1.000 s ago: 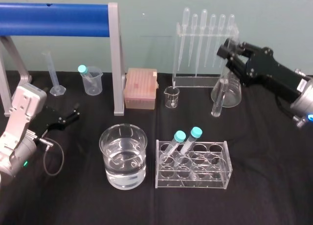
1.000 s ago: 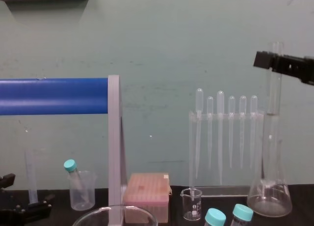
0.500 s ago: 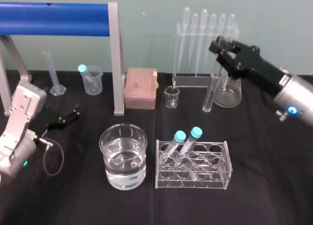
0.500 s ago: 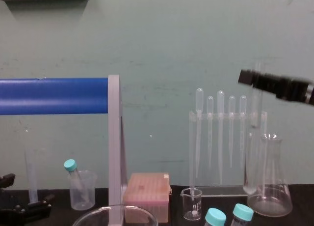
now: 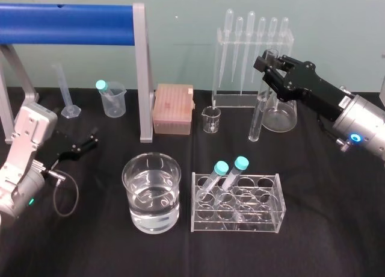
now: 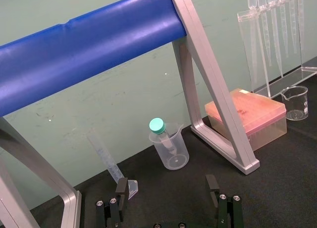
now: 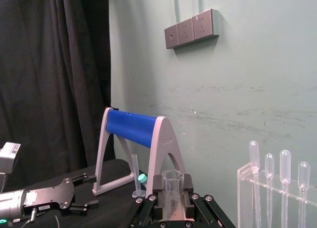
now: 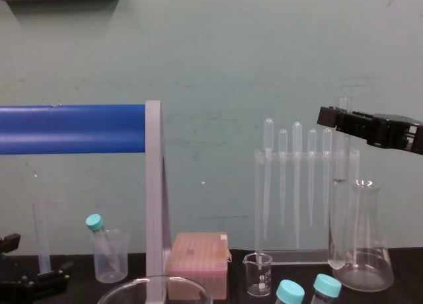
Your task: Hold the test tube with one hand and immerse one end into the beaker, then return it to the test tube rack.
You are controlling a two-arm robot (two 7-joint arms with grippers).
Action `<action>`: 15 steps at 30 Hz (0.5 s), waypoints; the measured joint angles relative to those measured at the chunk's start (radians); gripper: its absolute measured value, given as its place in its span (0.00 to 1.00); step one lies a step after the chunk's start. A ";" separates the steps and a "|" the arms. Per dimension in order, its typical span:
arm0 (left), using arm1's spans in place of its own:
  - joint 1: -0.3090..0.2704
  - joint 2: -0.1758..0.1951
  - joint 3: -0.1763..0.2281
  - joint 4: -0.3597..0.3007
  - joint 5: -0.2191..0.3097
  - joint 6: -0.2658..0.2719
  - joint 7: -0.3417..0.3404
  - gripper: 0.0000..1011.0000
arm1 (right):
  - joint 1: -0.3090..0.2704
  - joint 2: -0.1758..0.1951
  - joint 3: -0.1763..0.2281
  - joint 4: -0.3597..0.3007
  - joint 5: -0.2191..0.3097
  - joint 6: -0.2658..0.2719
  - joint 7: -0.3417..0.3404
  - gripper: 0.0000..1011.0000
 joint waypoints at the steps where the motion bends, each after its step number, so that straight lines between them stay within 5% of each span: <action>1: 0.000 0.000 0.000 0.000 0.000 0.000 0.000 0.99 | 0.000 0.000 0.000 0.000 0.000 0.000 0.000 0.22; 15: 0.000 0.000 0.000 0.000 0.000 0.000 0.000 0.99 | -0.001 0.001 0.001 -0.003 0.002 0.000 0.000 0.22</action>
